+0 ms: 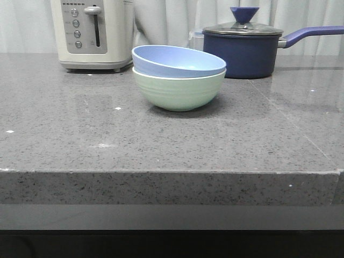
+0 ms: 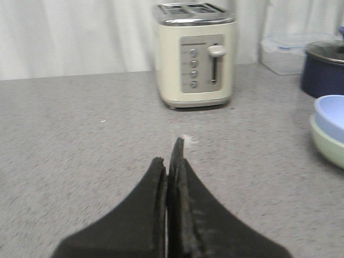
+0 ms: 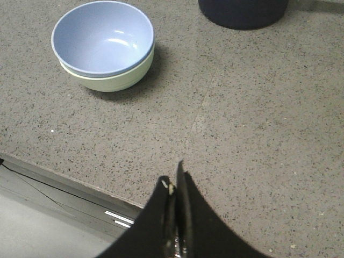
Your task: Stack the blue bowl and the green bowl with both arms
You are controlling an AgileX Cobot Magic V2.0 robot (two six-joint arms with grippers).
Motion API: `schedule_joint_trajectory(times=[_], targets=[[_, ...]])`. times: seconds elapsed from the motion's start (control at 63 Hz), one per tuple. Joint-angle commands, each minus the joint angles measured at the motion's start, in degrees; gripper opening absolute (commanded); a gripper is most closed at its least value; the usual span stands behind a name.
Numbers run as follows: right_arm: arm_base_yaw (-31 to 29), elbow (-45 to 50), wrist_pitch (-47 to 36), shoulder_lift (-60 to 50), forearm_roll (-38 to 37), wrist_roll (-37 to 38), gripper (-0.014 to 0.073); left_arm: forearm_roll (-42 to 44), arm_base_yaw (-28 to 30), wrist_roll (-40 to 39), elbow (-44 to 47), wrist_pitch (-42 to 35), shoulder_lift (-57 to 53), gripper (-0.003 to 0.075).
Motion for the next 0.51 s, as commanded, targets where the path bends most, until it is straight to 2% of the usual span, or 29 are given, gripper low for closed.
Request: schedule_joint_trajectory(times=[0.0,0.19,0.301,0.492], targets=[[-0.25,-1.38,-4.14,0.03,-0.57,-0.27,-0.0063,-0.11,2.67,-0.19,5.84,-10.65,-4.87,-0.002],[-0.25,-1.38,-4.14,0.03,-0.57,-0.27,-0.0063,-1.55,5.43,-0.19,17.68,-19.53,-14.61,-0.002],[-0.25,-1.38,-4.05,0.03,-0.57,-0.27,-0.0063,-4.46,5.69,-0.52,22.34,-26.0,-15.07,-0.002],[-0.25,-1.38,-4.12,0.03,-0.57,-0.27,-0.0063,-6.91,5.81,-0.52,23.24,-24.71,-15.07,-0.002]])
